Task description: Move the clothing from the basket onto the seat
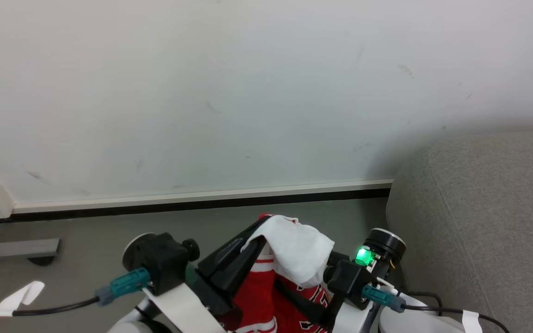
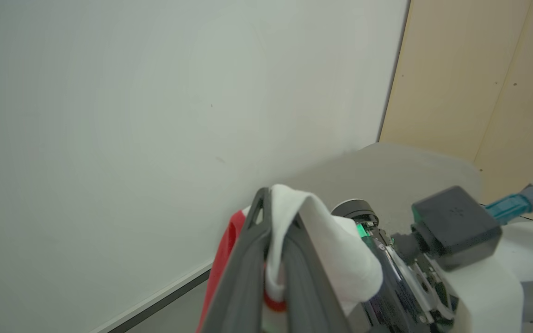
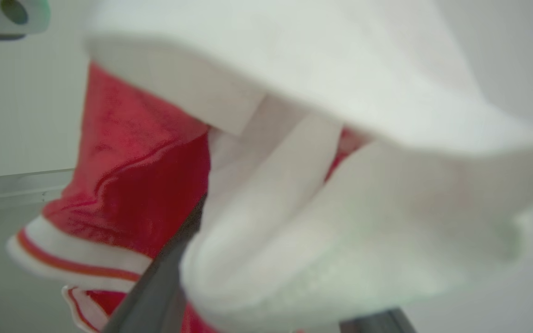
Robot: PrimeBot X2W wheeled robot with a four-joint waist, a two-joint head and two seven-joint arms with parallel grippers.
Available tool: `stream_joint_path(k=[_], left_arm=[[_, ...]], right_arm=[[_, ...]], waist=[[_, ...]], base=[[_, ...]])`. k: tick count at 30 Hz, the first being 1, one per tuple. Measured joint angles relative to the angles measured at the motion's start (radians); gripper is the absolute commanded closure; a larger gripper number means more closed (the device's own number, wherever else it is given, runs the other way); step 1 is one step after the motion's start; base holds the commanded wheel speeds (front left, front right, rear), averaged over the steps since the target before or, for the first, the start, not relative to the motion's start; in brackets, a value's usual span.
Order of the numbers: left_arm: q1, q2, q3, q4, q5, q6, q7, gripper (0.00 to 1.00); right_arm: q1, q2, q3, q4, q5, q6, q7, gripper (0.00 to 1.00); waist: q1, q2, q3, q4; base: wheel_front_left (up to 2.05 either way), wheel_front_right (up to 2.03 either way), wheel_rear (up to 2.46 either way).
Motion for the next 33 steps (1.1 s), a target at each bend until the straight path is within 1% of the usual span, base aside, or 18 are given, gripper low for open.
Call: stream_joint_path(k=[7,11,14,15,16,17,24,27,28,29,31,32,33], left_arm=[[-0.006,0.002,-0.036,-0.004,-0.027,-0.009,0.006,1.00],[-0.008,0.012,-0.039,-0.004,-0.037,-0.011,0.007,1.00],[-0.008,0.014,-0.043,-0.004,-0.047,-0.011,0.007,1.00],[-0.009,0.013,-0.046,-0.004,-0.051,-0.011,0.007,1.00],[-0.009,0.013,-0.050,-0.003,-0.052,-0.011,0.006,1.00],[-0.010,0.012,-0.055,-0.003,-0.053,-0.013,0.005,1.00],[-0.013,0.010,-0.065,0.012,-0.060,-0.015,-0.002,1.00],[-0.013,0.011,-0.057,0.026,-0.060,-0.004,-0.011,1.00],[-0.012,0.011,-0.051,0.035,-0.059,0.007,-0.017,0.97],[-0.012,0.012,-0.044,0.043,-0.056,0.016,-0.020,0.85],[-0.011,0.016,-0.041,0.061,-0.049,0.026,-0.026,0.67],[-0.009,0.016,-0.041,0.068,-0.048,0.026,-0.028,0.44],[-0.007,0.015,-0.042,0.073,-0.048,0.027,-0.032,0.00]], right_arm=[[-0.023,-0.013,0.007,-0.003,0.040,0.000,-0.012,0.00],[-0.025,-0.028,0.018,-0.016,0.062,0.000,-0.012,0.00],[-0.028,-0.023,0.036,-0.035,0.086,0.000,-0.013,0.00],[-0.029,-0.021,0.043,-0.038,0.092,0.000,-0.015,0.17],[-0.029,-0.017,0.045,-0.040,0.099,0.000,-0.020,0.70],[-0.032,-0.014,0.047,-0.042,0.105,0.000,-0.022,1.00],[-0.042,-0.011,0.060,-0.058,0.154,0.000,-0.039,1.00],[-0.040,-0.015,0.056,-0.067,0.179,0.000,-0.040,1.00],[-0.039,-0.017,0.051,-0.070,0.186,0.000,-0.040,1.00],[-0.036,-0.019,0.046,-0.073,0.193,0.000,-0.041,1.00],[-0.025,-0.024,0.030,-0.079,0.211,0.000,-0.041,1.00],[-0.018,-0.025,0.020,-0.082,0.217,0.000,-0.042,1.00],[-0.012,-0.027,0.006,-0.087,0.221,0.000,-0.043,1.00]], waist=[[0.0000,0.0000,0.000,0.001],[0.0000,0.0000,0.000,-0.001],[0.0000,0.0000,0.002,-0.004],[0.0000,0.0000,0.003,-0.005],[0.0000,0.0000,0.003,-0.006],[0.0000,0.0000,0.004,-0.007],[0.0000,0.0000,0.009,-0.008],[0.0000,0.0000,0.011,-0.008],[0.0000,0.0000,0.011,-0.008],[0.0000,0.0000,0.012,-0.008],[0.0000,0.0000,0.013,-0.009],[0.0000,0.0000,0.014,-0.010],[0.0000,0.0000,0.015,-0.012]], base=[[0.00,0.00,0.00],[0.00,0.00,0.00],[0.00,0.00,0.00],[0.00,0.00,0.00],[0.00,0.00,0.00],[0.00,0.00,0.00],[0.00,0.00,0.00],[0.00,0.00,0.00],[0.00,0.00,0.00],[0.00,0.00,0.00],[0.00,0.00,0.00],[0.00,0.00,0.00],[0.00,0.00,0.00]])
